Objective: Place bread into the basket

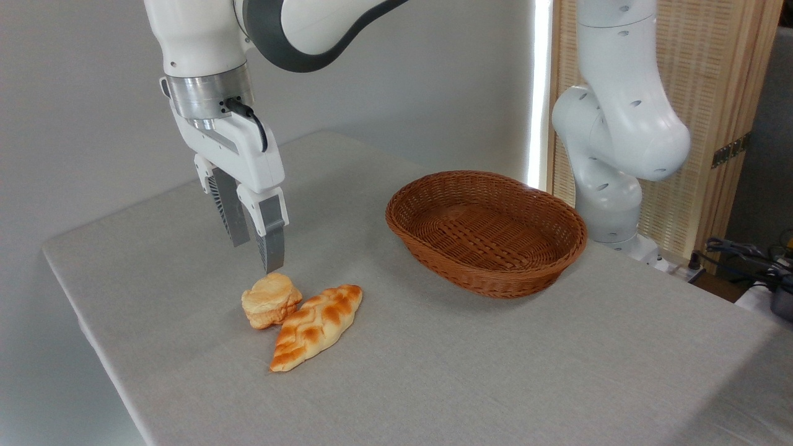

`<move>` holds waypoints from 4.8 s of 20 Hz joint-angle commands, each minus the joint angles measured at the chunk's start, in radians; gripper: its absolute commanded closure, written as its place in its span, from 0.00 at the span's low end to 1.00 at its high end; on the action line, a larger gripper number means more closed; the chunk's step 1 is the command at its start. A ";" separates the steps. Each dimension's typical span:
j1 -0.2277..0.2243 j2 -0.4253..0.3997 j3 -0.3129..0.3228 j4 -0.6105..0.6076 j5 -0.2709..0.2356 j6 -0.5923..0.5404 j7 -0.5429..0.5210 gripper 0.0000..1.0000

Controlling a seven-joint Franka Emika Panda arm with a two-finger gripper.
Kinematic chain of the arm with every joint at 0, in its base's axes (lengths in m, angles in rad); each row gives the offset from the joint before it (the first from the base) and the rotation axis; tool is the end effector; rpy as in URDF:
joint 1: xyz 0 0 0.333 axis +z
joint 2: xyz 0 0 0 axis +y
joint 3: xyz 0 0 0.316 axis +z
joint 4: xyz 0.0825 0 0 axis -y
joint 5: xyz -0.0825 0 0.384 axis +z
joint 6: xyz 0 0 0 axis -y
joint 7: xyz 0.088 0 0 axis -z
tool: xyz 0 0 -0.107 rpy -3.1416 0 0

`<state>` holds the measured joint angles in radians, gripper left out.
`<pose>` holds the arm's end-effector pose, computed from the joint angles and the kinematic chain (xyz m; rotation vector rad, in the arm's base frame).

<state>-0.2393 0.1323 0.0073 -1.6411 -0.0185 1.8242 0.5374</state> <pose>0.5928 -0.1418 0.5365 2.9049 -1.1692 0.0827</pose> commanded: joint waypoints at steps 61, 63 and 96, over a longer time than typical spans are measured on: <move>-0.058 0.066 -0.012 -0.129 0.000 0.191 0.046 0.00; -0.058 0.075 -0.012 -0.129 0.000 0.192 0.046 0.00; -0.072 0.106 -0.013 -0.131 0.029 0.208 0.042 0.43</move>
<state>-0.3081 0.2439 -0.0090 -1.7692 0.0004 2.0223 0.5680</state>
